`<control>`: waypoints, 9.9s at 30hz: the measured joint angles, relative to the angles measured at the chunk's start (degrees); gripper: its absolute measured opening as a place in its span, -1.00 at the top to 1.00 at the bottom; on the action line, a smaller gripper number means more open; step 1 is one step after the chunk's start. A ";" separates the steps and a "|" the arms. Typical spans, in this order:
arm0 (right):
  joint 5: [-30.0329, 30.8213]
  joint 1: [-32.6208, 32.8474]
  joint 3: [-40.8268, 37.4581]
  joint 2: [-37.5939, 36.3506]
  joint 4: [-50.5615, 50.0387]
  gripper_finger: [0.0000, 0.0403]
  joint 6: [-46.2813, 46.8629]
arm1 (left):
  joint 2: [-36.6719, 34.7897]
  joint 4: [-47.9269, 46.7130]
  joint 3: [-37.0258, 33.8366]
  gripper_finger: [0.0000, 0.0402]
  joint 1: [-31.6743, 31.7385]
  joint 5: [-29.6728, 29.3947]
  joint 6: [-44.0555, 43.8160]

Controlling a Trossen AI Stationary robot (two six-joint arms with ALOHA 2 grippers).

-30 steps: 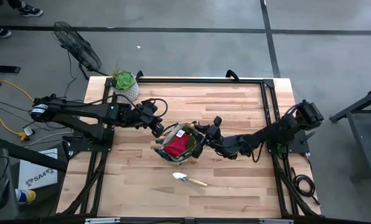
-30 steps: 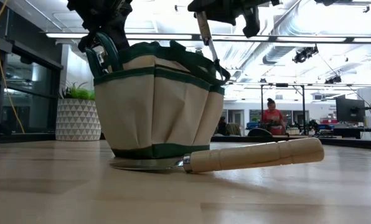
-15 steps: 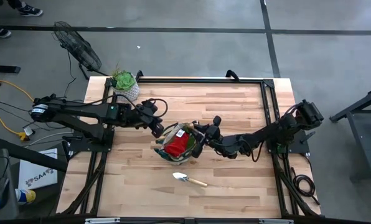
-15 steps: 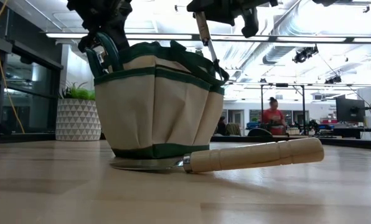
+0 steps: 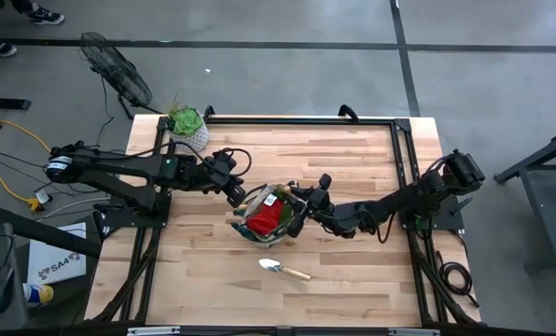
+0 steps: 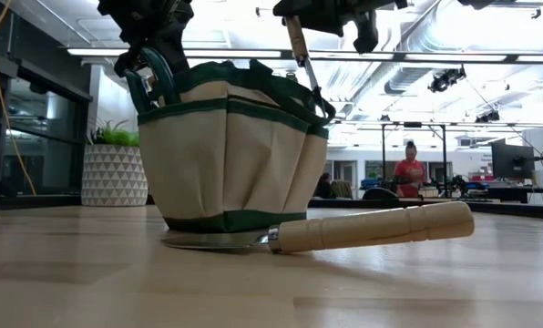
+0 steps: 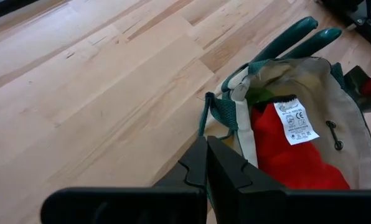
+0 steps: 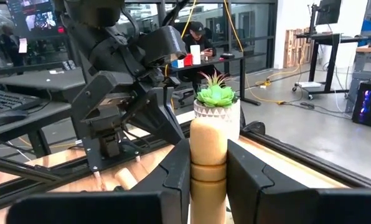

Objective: Pick & Place Garden tools in Gardening bag
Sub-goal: Put the top trowel into the gardening bag, then put the trowel into the gardening bag

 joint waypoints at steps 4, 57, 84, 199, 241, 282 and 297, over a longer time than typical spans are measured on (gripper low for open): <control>0.30 0.87 -0.21 -0.02 3.94 0.70 -2.40 | 0.00 0.00 0.00 1.00 0.01 0.02 0.00; 5.98 8.60 -3.48 11.46 42.85 0.70 -36.70 | 0.00 -0.80 0.00 1.00 0.00 -2.88 36.50; 4.76 8.43 -3.46 11.43 42.79 0.70 -36.68 | -5.25 16.11 -7.37 1.00 -3.35 22.04 46.57; 36.78 15.76 -7.20 2.21 35.51 0.94 -38.23 | -27.06 39.01 -30.16 1.00 -3.38 26.45 38.60; -10.68 7.15 -9.52 -18.73 -38.36 0.98 36.89 | -27.06 39.01 -30.16 1.00 -3.39 26.46 38.60; -15.36 4.01 -9.53 -19.67 -39.12 0.99 33.65 | -27.06 38.98 -30.16 1.00 -3.40 26.47 38.59; -35.70 11.27 -1.99 -18.00 -63.36 0.53 38.56 | -27.06 38.99 -30.16 1.00 -3.39 26.46 38.58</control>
